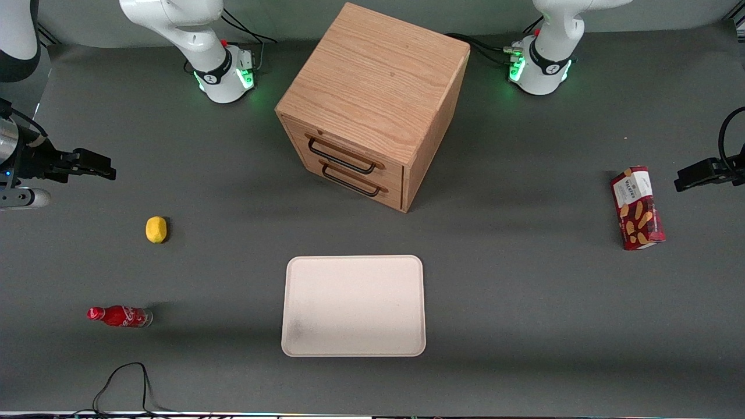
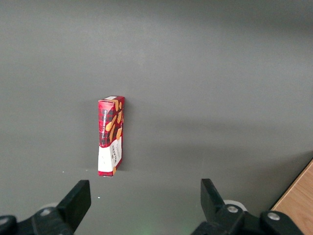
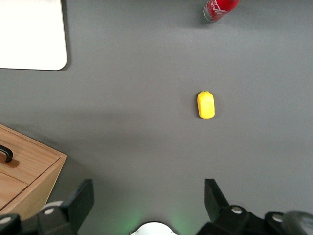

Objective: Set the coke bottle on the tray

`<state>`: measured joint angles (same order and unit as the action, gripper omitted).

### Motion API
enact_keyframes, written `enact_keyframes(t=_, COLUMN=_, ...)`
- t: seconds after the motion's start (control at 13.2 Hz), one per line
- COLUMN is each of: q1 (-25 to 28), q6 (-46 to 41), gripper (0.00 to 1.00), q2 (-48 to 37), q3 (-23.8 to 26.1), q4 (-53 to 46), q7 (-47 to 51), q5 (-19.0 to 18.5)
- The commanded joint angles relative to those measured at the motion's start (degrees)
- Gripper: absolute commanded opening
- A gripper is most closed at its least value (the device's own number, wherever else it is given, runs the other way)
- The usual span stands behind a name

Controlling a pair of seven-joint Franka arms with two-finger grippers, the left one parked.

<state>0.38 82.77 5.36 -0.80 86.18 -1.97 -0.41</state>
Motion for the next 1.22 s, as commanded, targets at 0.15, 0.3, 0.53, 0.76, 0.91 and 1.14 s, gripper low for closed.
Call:
enact_keyframes(t=0.15, q1=1.5, q6=-1.4, gripper=1.0, q2=1.0, q3=-1.7, q4=-1.9, q7=-1.5, q5=0.2)
enact_keyframes(t=0.3, q1=1.5, q6=-1.4, gripper=1.0, q2=1.0, q3=-1.5, q4=-1.9, q7=-1.5, q5=0.2)
enact_keyframes(t=0.53, q1=1.4, q6=-1.7, gripper=1.0, q2=1.1, q3=-1.3, q4=-2.3, q7=-1.4, q5=0.2)
enact_keyframes(t=0.76, q1=1.4, q6=-1.8, gripper=1.0, q2=1.1, q3=-1.3, q4=-2.9, q7=-0.9, q5=0.1)
enact_keyframes(t=0.91, q1=1.4, q6=-1.9, gripper=1.0, q2=1.7, q3=-1.3, q4=-3.6, q7=-0.8, q5=0.1)
enact_keyframes(t=1.14, q1=0.9, q6=-2.2, gripper=1.0, q2=2.5, q3=-1.6, q4=-5.1, q7=-1.3, q5=-0.3)
